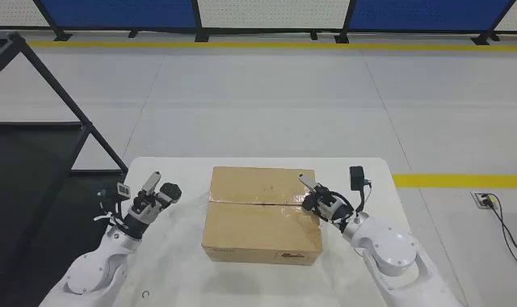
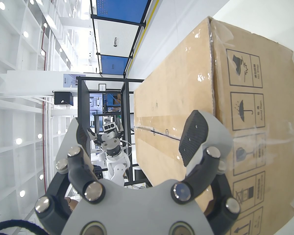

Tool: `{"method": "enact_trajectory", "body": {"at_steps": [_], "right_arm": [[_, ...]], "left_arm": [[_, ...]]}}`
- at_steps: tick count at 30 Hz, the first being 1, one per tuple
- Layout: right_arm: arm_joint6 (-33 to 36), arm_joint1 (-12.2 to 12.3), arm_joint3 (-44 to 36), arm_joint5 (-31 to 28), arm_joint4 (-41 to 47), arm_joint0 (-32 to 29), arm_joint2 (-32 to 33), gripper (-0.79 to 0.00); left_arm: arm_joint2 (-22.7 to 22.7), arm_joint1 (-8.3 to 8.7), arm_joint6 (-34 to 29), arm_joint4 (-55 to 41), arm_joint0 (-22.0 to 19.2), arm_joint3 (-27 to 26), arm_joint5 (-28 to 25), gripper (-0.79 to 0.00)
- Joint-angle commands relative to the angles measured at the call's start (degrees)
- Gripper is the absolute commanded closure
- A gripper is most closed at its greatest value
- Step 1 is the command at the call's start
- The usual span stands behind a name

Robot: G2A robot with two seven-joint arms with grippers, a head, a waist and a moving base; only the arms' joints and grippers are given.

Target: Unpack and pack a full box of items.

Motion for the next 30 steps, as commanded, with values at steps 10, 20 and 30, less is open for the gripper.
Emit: {"method": "enact_trajectory", "body": {"at_steps": [10,20,30], "right_arm": [[0.00,0.00,0.00,0.00,0.00,0.00,0.00,-0.785],[0.00,0.00,0.00,0.00,0.00,0.00,0.00,-0.785],[0.00,0.00,0.00,0.00,0.00,0.00,0.00,-0.785]], "left_arm": [[-0.47,-0.56,14.64,11.63,9.24,-4.14,8.30,-0.785],[1.29,-1.97,17.18,14.16,9.74,-6.26,17.69,-0.785],[5.70,-5.19,12.31,6.55,0.28,4.07,20.64,-0.785]]}}
